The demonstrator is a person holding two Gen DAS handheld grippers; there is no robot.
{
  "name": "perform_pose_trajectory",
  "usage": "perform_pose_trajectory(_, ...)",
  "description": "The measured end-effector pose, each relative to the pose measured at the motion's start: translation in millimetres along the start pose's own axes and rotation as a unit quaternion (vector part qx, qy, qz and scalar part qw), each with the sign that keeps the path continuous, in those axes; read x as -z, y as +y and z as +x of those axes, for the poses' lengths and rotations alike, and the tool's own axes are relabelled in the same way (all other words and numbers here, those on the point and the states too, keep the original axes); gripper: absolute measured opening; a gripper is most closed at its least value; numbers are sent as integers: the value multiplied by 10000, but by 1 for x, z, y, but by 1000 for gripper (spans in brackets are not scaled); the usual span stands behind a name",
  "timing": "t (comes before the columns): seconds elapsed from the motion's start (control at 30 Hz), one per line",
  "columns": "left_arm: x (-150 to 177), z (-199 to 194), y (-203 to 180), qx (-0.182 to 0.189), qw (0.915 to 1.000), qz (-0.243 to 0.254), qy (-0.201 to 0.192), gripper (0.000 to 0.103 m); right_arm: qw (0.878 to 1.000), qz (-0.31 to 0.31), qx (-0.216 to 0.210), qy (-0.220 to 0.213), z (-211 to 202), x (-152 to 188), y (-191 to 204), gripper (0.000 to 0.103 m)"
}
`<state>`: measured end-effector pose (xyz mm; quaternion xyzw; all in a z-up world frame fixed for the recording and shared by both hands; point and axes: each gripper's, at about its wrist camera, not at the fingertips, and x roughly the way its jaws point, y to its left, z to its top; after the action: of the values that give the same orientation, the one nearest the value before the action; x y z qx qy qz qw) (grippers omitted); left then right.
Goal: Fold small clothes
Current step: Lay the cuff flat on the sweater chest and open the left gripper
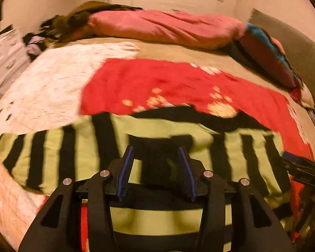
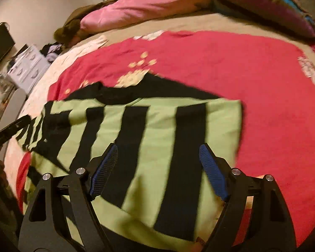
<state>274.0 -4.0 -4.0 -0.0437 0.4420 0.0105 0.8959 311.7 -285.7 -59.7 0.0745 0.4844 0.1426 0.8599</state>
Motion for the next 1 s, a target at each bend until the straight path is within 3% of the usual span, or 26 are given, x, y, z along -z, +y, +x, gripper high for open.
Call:
perform_pose_trajectory(0.1, 8, 19, -26, 168, 9992, 249, 273, 43, 9993, -220, 242, 181, 11, 4, 8, 73)
perform_pose_trajectory(0.17, 13, 35, -33, 238, 9981, 275, 499, 55, 9986, -198, 363, 331, 18, 7, 5, 73)
perform_pose_trajectory(0.3, 24, 71, -26, 34, 9958, 113, 908, 58, 9986, 92, 284, 434, 19, 9, -10, 73)
perform_pose_trajectory(0.43, 29, 77, -29, -12, 9956, 321, 885, 61, 9985, 142, 209, 478, 23, 10, -12, 76)
perform_pose_trajectory(0.6, 26, 62, -25, 171, 9965, 147, 800, 70, 9980, -115, 388, 483, 23, 9, -3, 78)
perform_pose_trajectory(0.73, 24, 48, -24, 150, 9972, 117, 720, 74, 9988, -116, 428, 211, 9, 3, 3, 90)
perform_pose_trajectory(1.0, 14, 14, -12, 36, 9991, -25, 425, 96, 9991, 44, 318, -273, -20, -9, 12, 94)
